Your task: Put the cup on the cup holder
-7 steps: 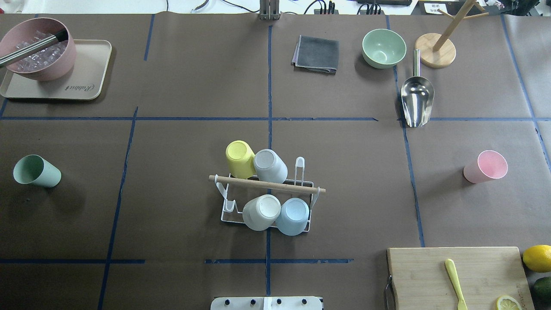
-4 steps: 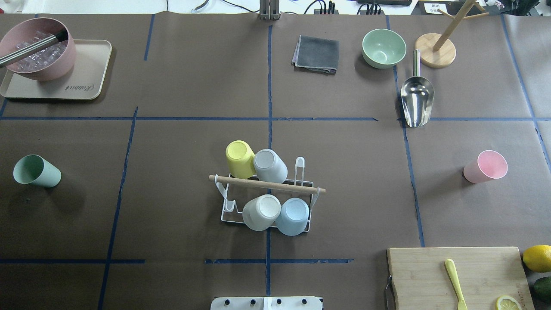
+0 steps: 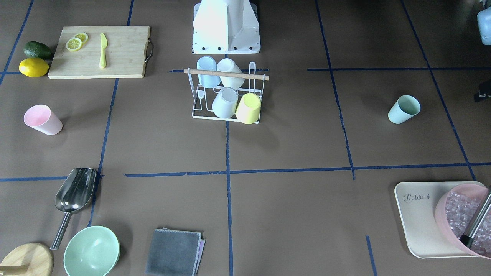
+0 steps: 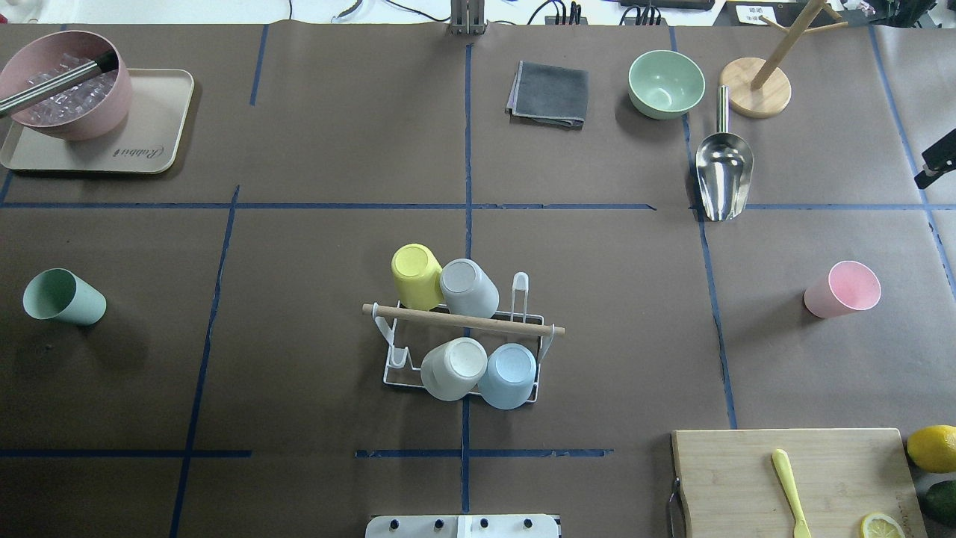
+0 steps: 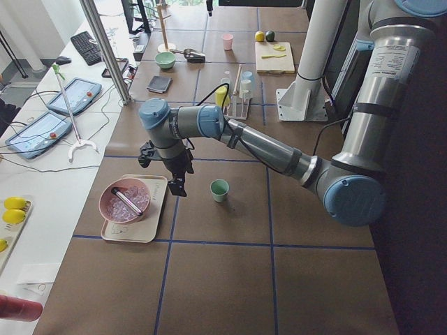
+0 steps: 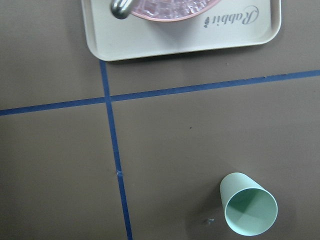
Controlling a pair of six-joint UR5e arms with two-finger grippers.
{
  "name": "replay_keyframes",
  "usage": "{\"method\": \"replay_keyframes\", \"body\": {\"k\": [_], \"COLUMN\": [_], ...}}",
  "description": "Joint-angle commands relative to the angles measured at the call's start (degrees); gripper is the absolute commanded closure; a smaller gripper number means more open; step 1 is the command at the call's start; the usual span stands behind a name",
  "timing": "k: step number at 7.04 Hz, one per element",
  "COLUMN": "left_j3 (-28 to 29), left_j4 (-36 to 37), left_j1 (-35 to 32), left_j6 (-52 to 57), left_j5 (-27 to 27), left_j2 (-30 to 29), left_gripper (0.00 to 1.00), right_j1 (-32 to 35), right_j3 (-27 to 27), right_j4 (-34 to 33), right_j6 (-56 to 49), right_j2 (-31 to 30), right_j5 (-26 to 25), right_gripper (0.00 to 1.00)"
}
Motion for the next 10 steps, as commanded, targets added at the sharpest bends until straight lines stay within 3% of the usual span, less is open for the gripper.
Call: {"method": "replay_keyframes", "body": {"k": [1,3,8,10], "left_j3": [4.90,8.16,22.22,23.90], "left_j4": [2.21,2.12,2.04,1.95], "left_j1": [5.24,10.34,13.08,15.10], "left_j6": [0.09,0.17,0.53,0.53], "left_j5": [-0.17,-0.25,-4.63,-5.09], "left_j2": [-3.53,-4.15,-10.48,-10.48], "left_gripper": [0.00,0.00,0.00,0.00], "right_j1": [-2.33,-5.84,-13.94,-15.69], "right_j3": [-4.69,-8.73,-11.74,-10.78], "right_j4": [-5.22,-7.24,-9.89,-17.05], "right_j6": [0.60,0.60,-1.41,-7.19], "right_j2": [5.81,7.93,8.12,8.29], "right_j5": [4.40,7.93,8.03,7.85], "right_gripper": [0.00,0.00,0.00,0.00]}}
